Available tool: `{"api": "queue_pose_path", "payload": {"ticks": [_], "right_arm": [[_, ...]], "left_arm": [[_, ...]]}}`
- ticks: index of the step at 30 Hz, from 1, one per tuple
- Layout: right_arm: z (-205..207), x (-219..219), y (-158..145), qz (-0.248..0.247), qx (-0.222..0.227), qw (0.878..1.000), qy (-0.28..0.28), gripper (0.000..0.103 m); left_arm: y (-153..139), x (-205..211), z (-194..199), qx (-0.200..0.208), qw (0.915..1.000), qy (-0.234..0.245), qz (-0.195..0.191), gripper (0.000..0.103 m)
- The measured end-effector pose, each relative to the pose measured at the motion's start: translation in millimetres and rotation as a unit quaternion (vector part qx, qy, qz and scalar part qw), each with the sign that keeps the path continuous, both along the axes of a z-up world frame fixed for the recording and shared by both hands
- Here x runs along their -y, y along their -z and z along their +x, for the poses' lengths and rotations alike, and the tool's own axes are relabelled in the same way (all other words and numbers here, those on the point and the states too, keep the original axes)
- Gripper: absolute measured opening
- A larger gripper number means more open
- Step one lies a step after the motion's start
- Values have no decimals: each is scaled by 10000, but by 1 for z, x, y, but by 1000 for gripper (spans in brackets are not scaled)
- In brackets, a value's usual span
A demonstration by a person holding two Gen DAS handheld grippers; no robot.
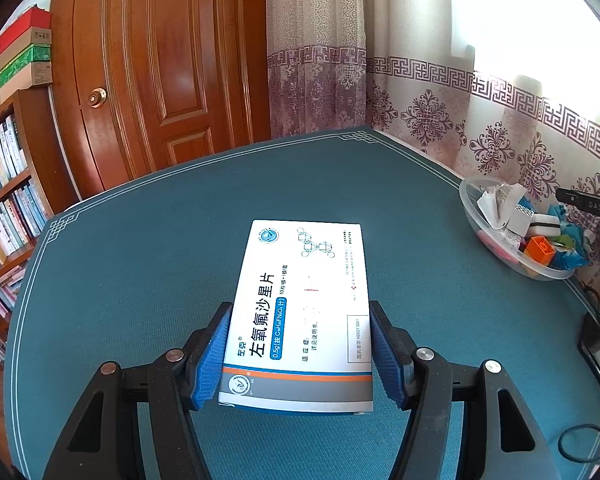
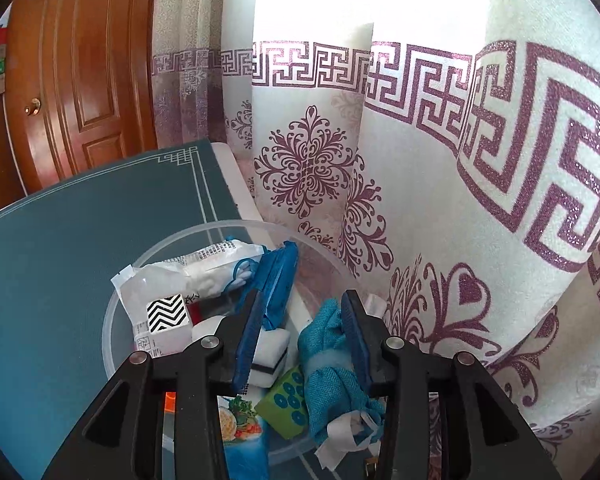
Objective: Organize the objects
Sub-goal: 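Carry the medicine box with the left tool to the bowl and release it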
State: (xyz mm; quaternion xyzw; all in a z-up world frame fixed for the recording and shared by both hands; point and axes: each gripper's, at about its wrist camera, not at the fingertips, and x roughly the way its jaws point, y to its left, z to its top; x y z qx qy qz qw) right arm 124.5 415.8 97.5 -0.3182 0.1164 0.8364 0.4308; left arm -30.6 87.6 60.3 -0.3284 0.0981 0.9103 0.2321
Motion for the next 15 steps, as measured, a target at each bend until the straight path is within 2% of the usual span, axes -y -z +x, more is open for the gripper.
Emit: {"api": "queue_pose_path", "payload": {"ticks": [9, 15], "right_arm": [[22, 24, -11, 65, -278, 9994, -212, 42], [43, 50, -9, 85, -352, 9983, -455, 42]], "left_arm": [[-4, -30, 11, 94, 9994, 303, 134, 67], [-5, -64, 21, 153, 9978, 628, 140, 67]]}}
